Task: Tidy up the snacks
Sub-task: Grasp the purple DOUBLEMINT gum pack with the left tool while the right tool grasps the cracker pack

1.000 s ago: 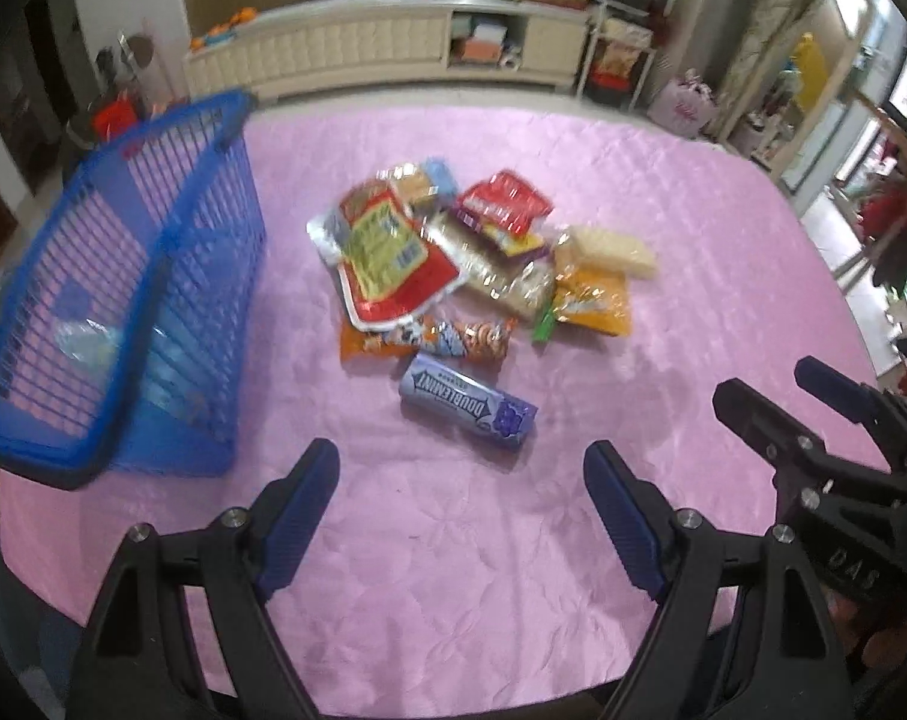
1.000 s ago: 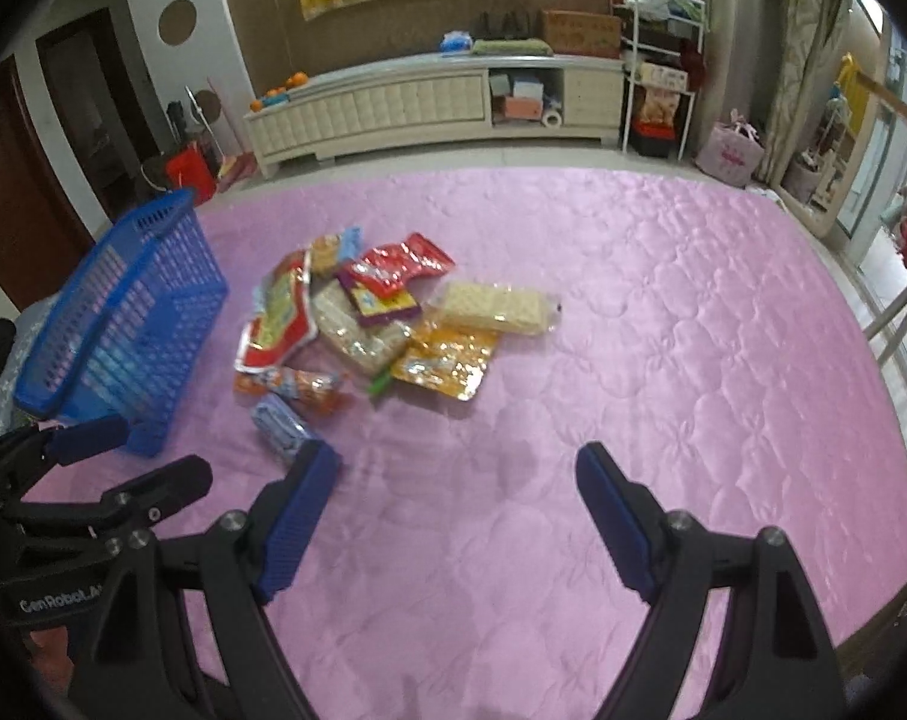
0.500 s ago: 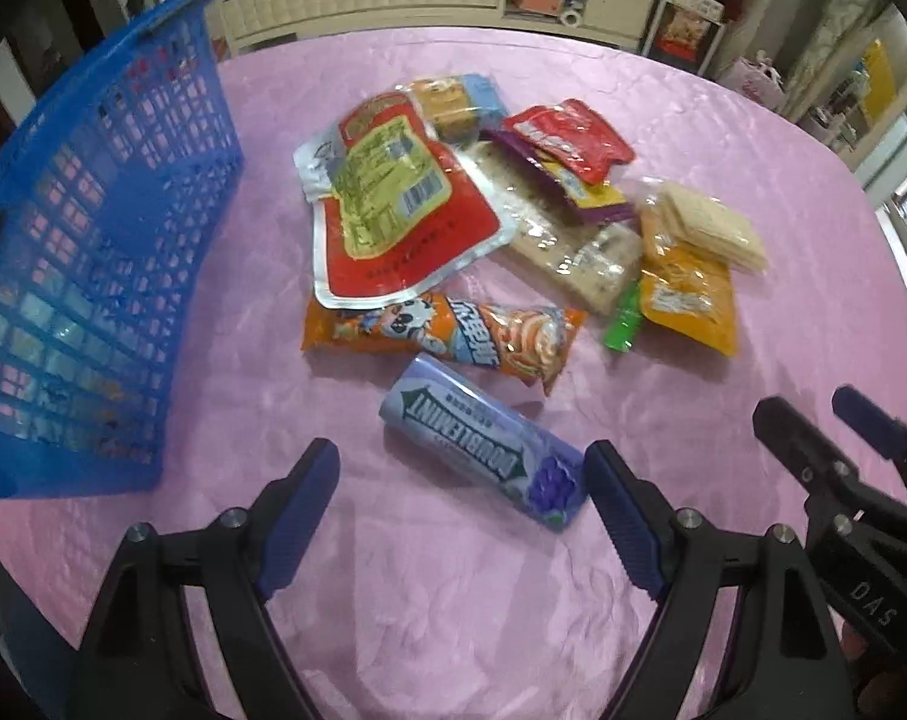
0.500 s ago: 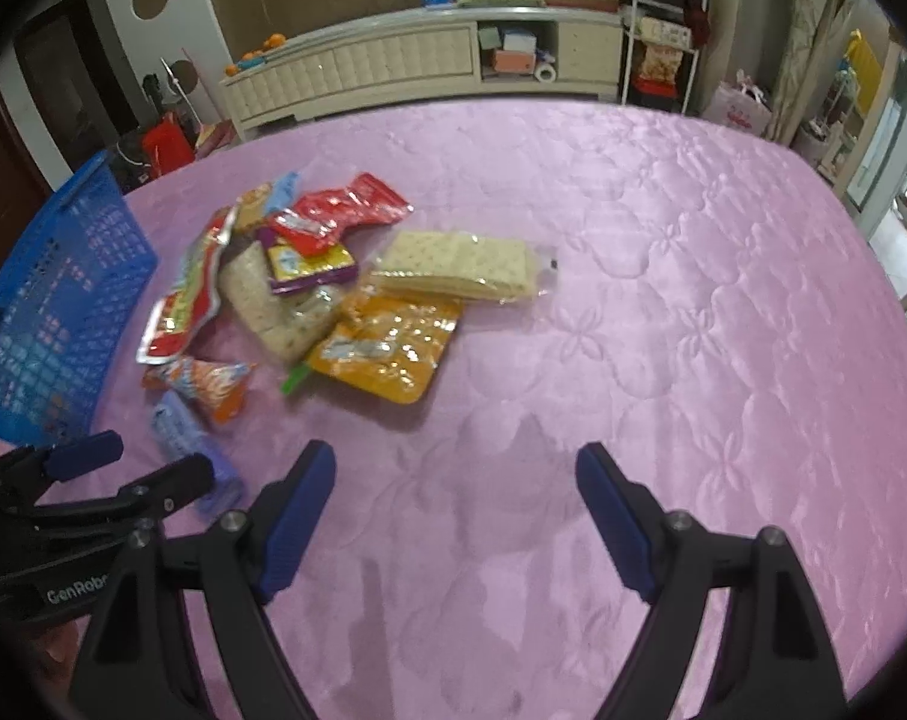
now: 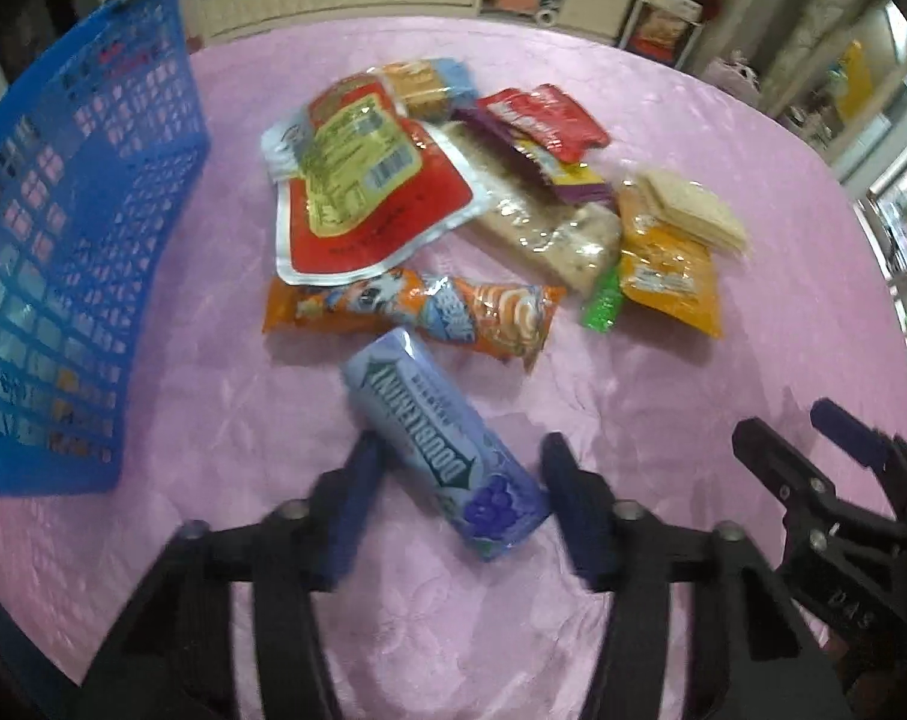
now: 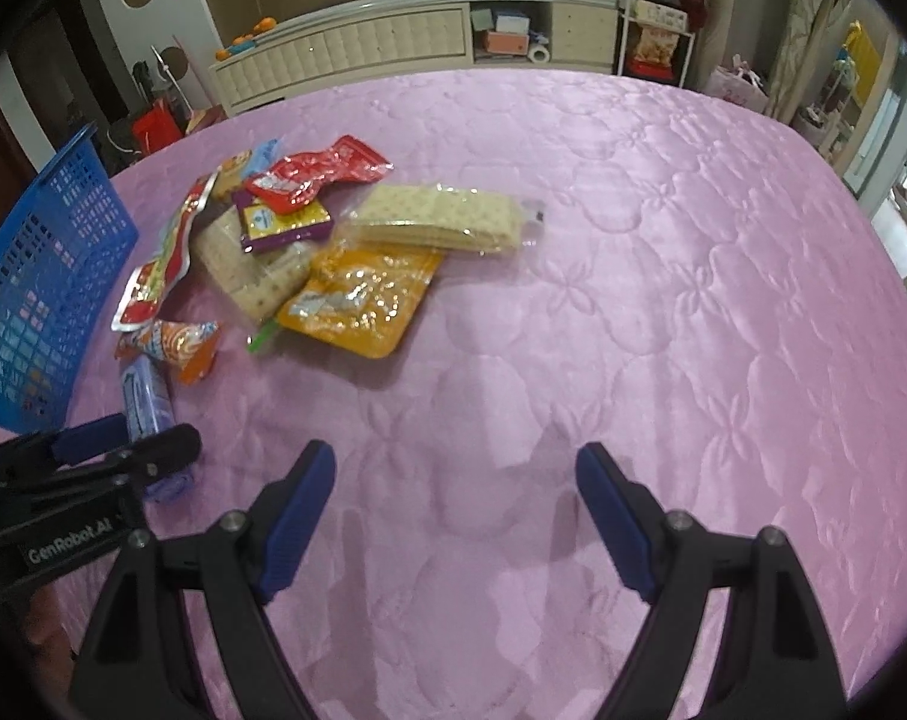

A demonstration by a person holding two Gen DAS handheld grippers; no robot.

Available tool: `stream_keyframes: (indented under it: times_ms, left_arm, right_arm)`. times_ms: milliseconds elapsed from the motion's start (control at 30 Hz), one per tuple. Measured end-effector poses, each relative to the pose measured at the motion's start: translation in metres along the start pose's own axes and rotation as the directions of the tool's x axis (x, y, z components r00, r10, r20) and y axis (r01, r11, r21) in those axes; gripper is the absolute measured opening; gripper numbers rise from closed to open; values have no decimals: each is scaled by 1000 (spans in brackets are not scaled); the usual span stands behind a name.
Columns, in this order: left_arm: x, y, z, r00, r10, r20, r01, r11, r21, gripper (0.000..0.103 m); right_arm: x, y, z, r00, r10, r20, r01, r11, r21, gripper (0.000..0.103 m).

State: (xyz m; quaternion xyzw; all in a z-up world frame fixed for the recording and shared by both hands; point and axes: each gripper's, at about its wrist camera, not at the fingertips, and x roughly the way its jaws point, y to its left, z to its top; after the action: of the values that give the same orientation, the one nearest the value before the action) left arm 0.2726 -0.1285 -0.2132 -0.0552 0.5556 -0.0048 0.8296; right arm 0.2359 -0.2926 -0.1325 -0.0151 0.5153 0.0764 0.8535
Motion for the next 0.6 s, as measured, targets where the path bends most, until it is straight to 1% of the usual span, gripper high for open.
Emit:
stream_keyframes:
  times_ms: [67,133,267,400,467,600]
  left_arm:
    - [-1,3,-3,1000,-20,-1,20,1000,16,37]
    - [-7,6,-7,999,-35,2,35,999,27,33]
    - [-33,8,-14,996,-57,73,53,997,63,31]
    - [-52,17,-16,987,-103,127,93,992,80,26]
    - [-56,22,-11,983,-120,140,109,991,80,25]
    - [-52,16,3,982,-114,153,100,990,98,23]
  right_arm:
    - [-4,1,-4,1000,-4,0,4,1000,-5,85]
    - [-5,3,-2,1000,-8,2,8,1000,-5,85]
    - [-15,4,1,1000,-11,18,12,1000,-24,86]
    - [-22,5,14,999,-4,54,9,995,-101,85]
    - [-23,4,25,997,22,72,-13,993,-121,85]
    - [-17,3,49,997,34,72,-22,988,-150,85]
